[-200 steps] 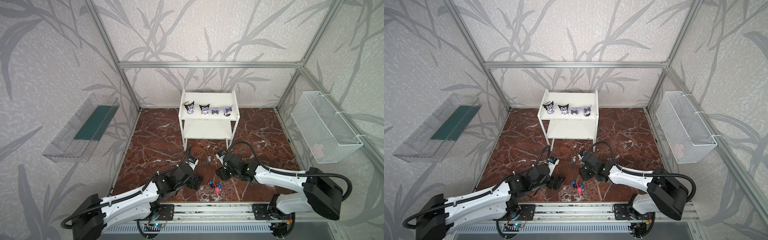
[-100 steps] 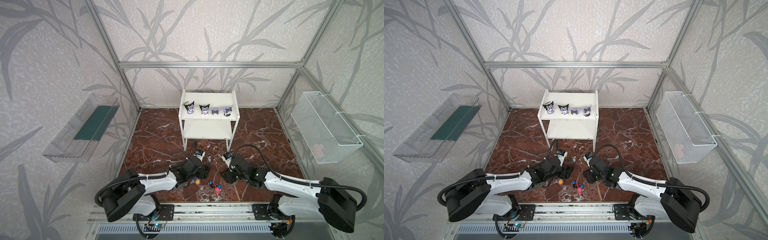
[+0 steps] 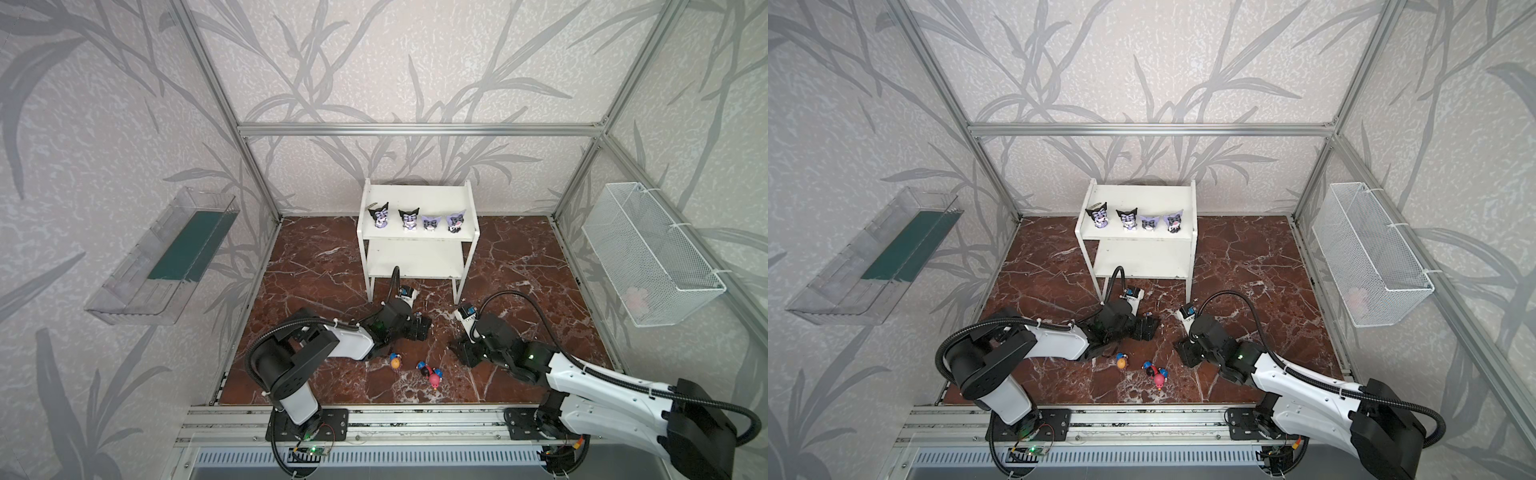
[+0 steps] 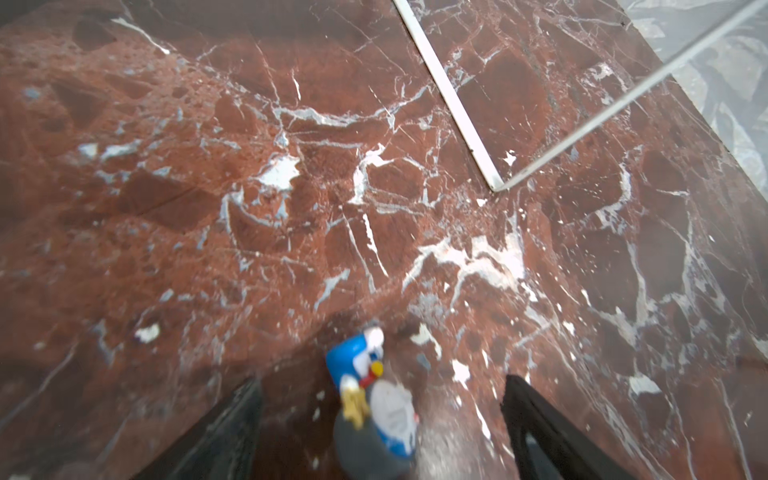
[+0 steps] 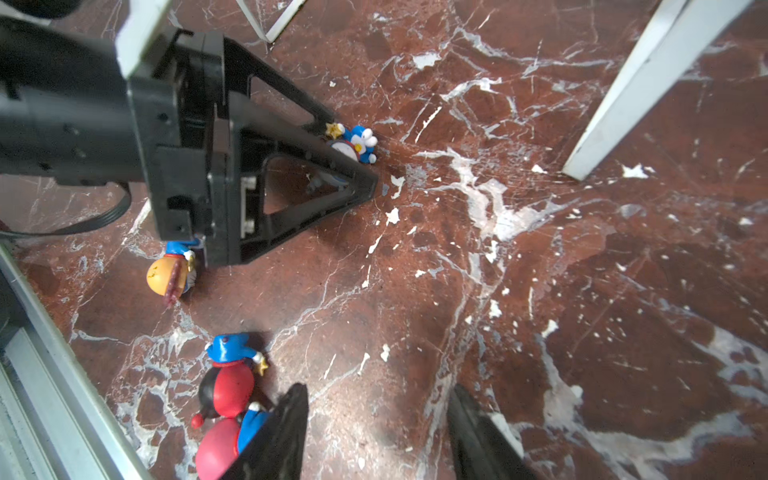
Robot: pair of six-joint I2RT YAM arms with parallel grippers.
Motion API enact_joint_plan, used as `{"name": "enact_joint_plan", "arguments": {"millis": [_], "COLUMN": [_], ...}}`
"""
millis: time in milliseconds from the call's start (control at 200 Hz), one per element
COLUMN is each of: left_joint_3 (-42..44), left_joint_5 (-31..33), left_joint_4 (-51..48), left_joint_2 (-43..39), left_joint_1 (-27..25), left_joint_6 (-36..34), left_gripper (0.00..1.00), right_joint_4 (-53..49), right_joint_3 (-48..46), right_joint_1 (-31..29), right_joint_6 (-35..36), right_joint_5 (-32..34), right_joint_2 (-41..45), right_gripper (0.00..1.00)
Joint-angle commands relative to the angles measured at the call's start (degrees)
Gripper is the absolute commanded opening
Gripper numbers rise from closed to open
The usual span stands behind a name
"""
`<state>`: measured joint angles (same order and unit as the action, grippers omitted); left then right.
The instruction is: Place and organize the plastic toys onto the shelf
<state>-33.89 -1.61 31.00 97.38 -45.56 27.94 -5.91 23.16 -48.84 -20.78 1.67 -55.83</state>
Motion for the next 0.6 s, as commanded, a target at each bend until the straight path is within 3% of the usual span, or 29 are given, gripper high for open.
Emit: {"name": "enact_joint_plan", "arguments": {"millis": [0, 275, 595], "left_joint_3": [-2.56, -4.56, -0.40], "left_joint_5": [-1.45, -10.03, -21.66], "left_joint_4": [1.88, 0.94, -2.31], "left_joint_2": [2.27, 5.35, 0.80], "left_joint_1": [0.51, 0.45, -2.77], "left_joint_6": [-0.71, -2.84, -6.13], "left_gripper": [0.86, 0.54, 0.51], "right_joint_4": [-1.65, -3.47, -1.62], "right_joint_3": [-1.71, -3.56, -3.67], "right_joint_1": [0.32, 0.76, 0.76], "right_joint_6": [-0.83, -2.18, 0.12], "right_joint_5": [2.55, 4.22, 0.31], "right_joint_2": [3.93, 10.19, 9.42], "right_gripper": [0.55, 0.55, 0.56]}}
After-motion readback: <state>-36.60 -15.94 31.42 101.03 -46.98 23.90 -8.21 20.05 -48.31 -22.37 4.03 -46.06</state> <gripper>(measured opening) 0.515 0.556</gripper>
